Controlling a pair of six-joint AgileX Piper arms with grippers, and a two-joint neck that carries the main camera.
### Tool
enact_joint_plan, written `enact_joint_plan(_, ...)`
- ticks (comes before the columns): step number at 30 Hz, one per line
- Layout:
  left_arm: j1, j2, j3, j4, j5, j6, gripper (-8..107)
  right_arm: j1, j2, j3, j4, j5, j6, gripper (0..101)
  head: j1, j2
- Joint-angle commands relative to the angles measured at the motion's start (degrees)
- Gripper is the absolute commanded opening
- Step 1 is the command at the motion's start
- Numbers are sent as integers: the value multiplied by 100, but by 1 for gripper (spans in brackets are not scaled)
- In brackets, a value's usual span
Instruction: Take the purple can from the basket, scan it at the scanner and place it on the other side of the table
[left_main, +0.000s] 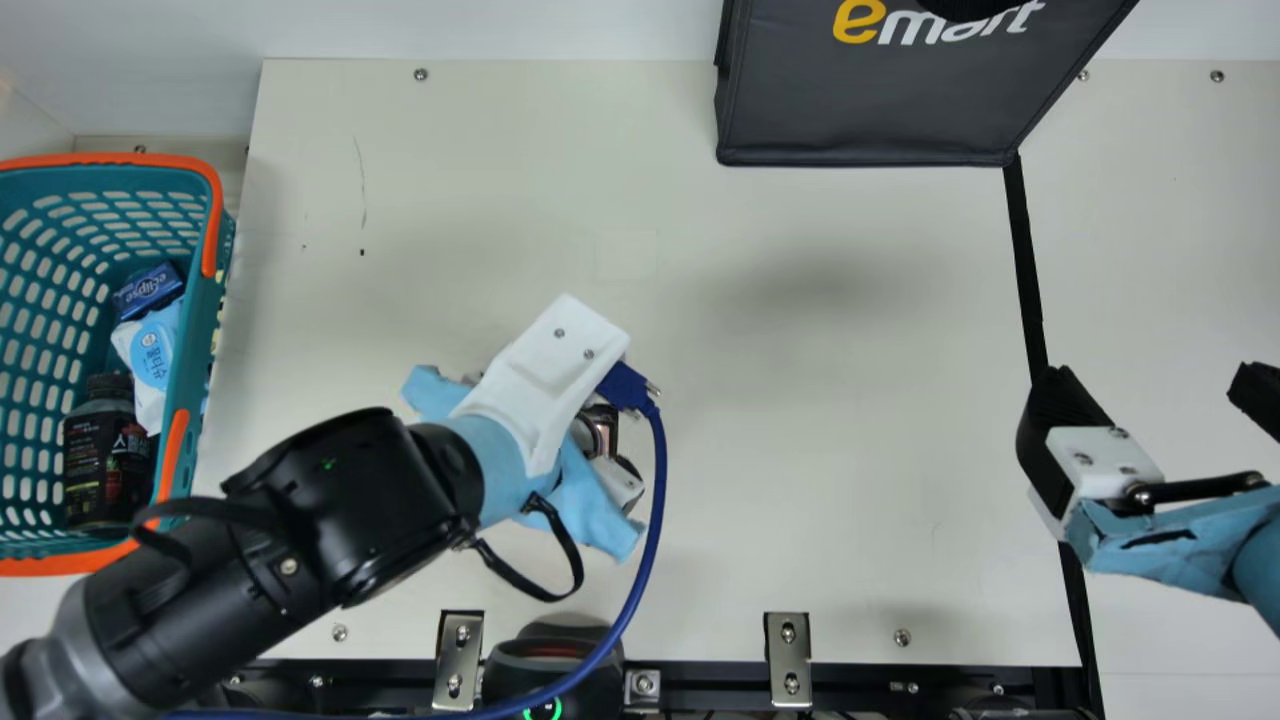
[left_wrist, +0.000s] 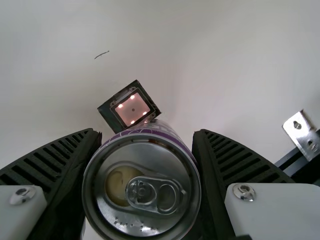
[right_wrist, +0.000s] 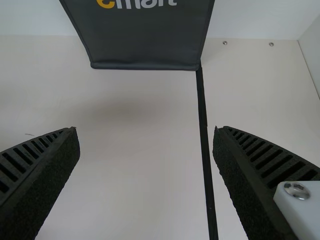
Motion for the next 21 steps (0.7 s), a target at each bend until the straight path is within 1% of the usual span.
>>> enact_joint_plan(1, 60, -18, 37, -74, -26, 912, -8, 0, 0, 0, 0, 0, 0, 95, -166, 0)
enact_joint_plan(9, 406, -93, 140, -522, -53, 2423, -8, 0, 0, 0, 0, -5, 0, 95, -166, 0)
enact_joint_plan(21, 1039, -168, 124, -1420, 67, 4551, -8, 0, 0, 0, 0, -5, 0, 95, -166, 0)
